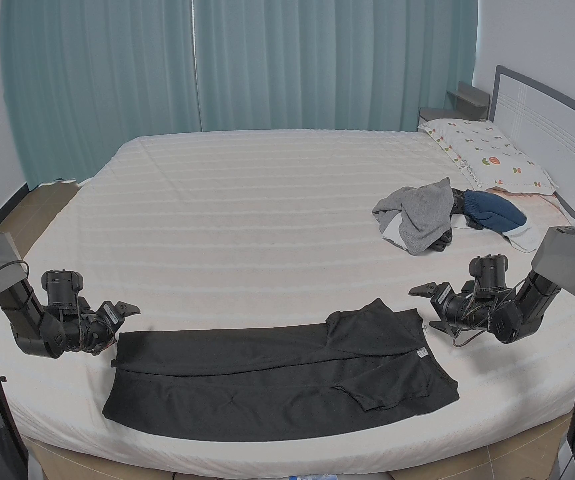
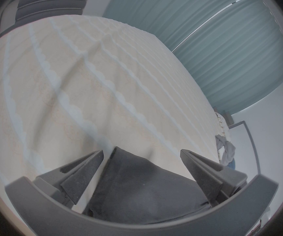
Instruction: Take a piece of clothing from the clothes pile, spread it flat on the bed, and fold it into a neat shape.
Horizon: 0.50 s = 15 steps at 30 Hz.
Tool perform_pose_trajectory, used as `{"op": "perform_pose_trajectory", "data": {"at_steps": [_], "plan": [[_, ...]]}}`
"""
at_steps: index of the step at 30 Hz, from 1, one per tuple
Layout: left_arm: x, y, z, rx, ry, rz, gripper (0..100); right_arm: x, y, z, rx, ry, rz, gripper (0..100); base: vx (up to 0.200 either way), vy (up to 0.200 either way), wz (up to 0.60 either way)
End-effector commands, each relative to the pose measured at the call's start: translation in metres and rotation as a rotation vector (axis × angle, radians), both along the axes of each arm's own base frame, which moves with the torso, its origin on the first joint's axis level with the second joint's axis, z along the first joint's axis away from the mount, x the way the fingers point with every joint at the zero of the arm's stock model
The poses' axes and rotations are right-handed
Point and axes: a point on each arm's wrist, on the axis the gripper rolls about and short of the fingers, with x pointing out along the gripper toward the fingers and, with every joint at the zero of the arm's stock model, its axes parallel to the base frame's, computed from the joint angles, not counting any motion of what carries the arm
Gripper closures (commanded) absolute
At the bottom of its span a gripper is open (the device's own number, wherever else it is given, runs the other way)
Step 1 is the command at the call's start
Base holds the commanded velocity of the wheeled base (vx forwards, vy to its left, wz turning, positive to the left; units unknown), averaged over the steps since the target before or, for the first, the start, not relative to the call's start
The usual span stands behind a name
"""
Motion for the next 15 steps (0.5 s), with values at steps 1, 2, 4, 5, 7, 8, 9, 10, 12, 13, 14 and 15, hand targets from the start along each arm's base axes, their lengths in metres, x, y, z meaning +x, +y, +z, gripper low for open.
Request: {"op": "perform_pose_trajectory", "data": {"at_steps": [1,2,4,5,7,8,9,10,12,13,14,15], "plan": [[-0.0002,0.0016,-0.0098,0.013,0.026,0.006,0,-0.0008,-0.001,-0.0038,-0.002,0.011,-0.004,0,0.0,0.0,0.0],[-0.0007,0.0027,-0.0106,0.02,0.03,0.013,0,-0.0017,-0.0017,-0.0045,-0.002,0.014,-0.005,0,0.0,0.0,0.0],[-0.0011,0.0027,-0.0108,0.02,0.031,0.013,0,-0.0017,-0.0011,-0.0051,-0.002,0.015,-0.004,0,0.0,0.0,0.0],[-0.0011,0.0021,-0.0118,0.019,0.034,0.011,0,-0.0015,-0.0004,-0.0054,-0.002,0.015,-0.002,0,0.0,0.0,0.0],[0.001,0.0009,-0.0152,0.023,0.037,0.005,0,-0.0002,0.0007,-0.0089,-0.01,0.017,-0.005,0,0.0,0.0,0.0],[0.0029,0.0013,-0.0169,0.028,0.031,0.002,0,0.0002,0.0007,-0.0097,-0.011,0.017,-0.006,0,0.0,0.0,0.0],[0.0042,0.0015,-0.0173,0.032,0.023,-0.001,0,0.0006,-0.0004,-0.0102,-0.011,0.018,-0.007,0,0.0,0.0,0.0],[0.0047,0.0016,-0.0178,0.038,0.018,-0.005,0,0.0006,-0.0017,-0.0109,-0.011,0.021,-0.01,0,0.0,0.0,0.0],[0.0055,0.0012,-0.0188,0.04,0.015,-0.006,100,0.0009,-0.0017,-0.0112,-0.012,0.021,-0.011,0,0.0,0.0,0.0],[0.0054,0.0012,-0.0193,0.041,0.017,-0.005,100,0.0007,-0.001,-0.0115,-0.012,0.024,-0.008,0,0.0,0.0,0.0],[0.0054,0.0012,-0.0193,0.041,0.017,-0.005,100,0.0006,-0.0005,-0.0115,-0.013,0.024,-0.008,0,0.0,0.0,0.0],[0.0054,0.0012,-0.0193,0.041,0.017,-0.005,100,0.0006,-0.0005,-0.0115,-0.013,0.024,-0.008,0,0.0,0.0,0.0]]}}
